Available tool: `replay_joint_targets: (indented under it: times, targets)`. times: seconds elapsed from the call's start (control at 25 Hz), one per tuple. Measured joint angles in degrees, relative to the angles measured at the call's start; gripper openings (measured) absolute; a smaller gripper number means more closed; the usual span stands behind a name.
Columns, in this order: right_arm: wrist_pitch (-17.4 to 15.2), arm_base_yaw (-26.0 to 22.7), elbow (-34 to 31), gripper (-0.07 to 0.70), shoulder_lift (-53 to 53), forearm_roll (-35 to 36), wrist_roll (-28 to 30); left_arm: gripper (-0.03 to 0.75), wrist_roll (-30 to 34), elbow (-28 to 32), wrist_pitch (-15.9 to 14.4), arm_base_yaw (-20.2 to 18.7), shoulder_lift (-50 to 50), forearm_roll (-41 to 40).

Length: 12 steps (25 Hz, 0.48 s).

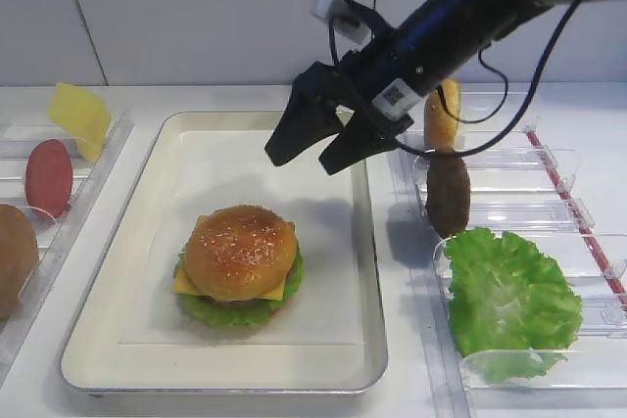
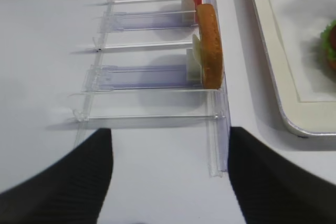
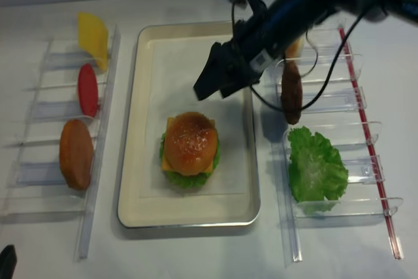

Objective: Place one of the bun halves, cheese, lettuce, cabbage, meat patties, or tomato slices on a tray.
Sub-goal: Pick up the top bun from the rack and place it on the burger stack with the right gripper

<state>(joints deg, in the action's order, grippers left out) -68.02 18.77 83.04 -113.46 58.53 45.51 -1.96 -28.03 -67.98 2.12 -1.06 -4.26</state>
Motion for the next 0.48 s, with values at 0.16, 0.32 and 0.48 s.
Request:
replay_joint_targets:
  times: [0.16, 0.32, 0.48]
  targets:
    - [-0.7, 0.0, 7.0, 0.65, 1.3, -12.3, -11.3, 0.473, 0.0, 0.0, 0.0, 0.0, 0.0, 0.0]
    - [-1.8, 0.0, 13.1, 0.65, 3.6, -27.9, -24.8, 0.473, 0.0, 0.0, 0.0, 0.0, 0.0, 0.0]
    - [-2.2, 0.0, 14.8, 0.65, 6.2, -42.5, -31.7, 0.473, 0.0, 0.0, 0.0, 0.0, 0.0, 0.0]
